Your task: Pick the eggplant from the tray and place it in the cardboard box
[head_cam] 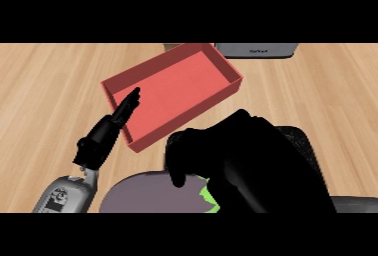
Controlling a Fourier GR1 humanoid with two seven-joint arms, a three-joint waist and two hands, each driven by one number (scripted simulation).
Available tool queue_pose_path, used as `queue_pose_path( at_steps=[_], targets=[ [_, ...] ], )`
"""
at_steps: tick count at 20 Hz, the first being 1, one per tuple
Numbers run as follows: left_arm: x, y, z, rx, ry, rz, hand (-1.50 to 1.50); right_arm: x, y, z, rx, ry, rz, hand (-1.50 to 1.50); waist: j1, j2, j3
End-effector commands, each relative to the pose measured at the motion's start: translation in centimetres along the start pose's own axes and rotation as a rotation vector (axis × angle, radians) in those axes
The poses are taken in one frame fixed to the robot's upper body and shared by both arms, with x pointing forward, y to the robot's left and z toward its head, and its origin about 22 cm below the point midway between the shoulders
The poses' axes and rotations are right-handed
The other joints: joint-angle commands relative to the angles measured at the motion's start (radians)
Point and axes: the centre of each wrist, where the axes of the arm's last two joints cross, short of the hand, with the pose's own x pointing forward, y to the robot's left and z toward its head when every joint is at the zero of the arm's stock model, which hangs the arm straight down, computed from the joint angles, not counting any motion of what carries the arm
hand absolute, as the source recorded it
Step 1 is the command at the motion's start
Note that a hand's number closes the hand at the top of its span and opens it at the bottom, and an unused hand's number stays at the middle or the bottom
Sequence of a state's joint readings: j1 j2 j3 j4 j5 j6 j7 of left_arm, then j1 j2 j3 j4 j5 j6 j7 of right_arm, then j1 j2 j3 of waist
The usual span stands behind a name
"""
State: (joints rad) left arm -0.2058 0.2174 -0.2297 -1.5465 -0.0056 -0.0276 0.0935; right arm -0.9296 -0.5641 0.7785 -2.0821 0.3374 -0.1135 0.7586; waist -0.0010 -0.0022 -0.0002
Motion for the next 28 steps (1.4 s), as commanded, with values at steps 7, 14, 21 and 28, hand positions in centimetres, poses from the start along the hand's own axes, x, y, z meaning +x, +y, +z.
queue_pose_path(
  at_steps=[7, 14, 21, 28],
  targets=[
    [-1.4, -1.0, 2.0, -0.004, -0.001, -0.004, 0.00, -1.0, -1.4, -6.6, -0.035, 0.087, -0.049, 1.50, 0.016, 0.001, -0.001],
    [0.7, 1.5, -0.7, -0.011, -0.019, -0.005, 0.00, -3.3, -0.8, -12.1, -0.042, 0.108, -0.079, 1.50, 0.017, 0.004, -0.001],
    [-1.2, 0.2, -1.1, -0.008, -0.014, 0.009, 0.00, -4.3, 1.3, -14.7, -0.052, 0.139, 0.026, 1.50, 0.008, 0.004, -0.001],
    [0.5, -1.0, -0.5, -0.021, -0.014, 0.002, 0.00, -9.5, 5.1, -16.6, 0.003, 0.169, 0.080, 1.50, 0.017, 0.006, 0.000]
  ],
)
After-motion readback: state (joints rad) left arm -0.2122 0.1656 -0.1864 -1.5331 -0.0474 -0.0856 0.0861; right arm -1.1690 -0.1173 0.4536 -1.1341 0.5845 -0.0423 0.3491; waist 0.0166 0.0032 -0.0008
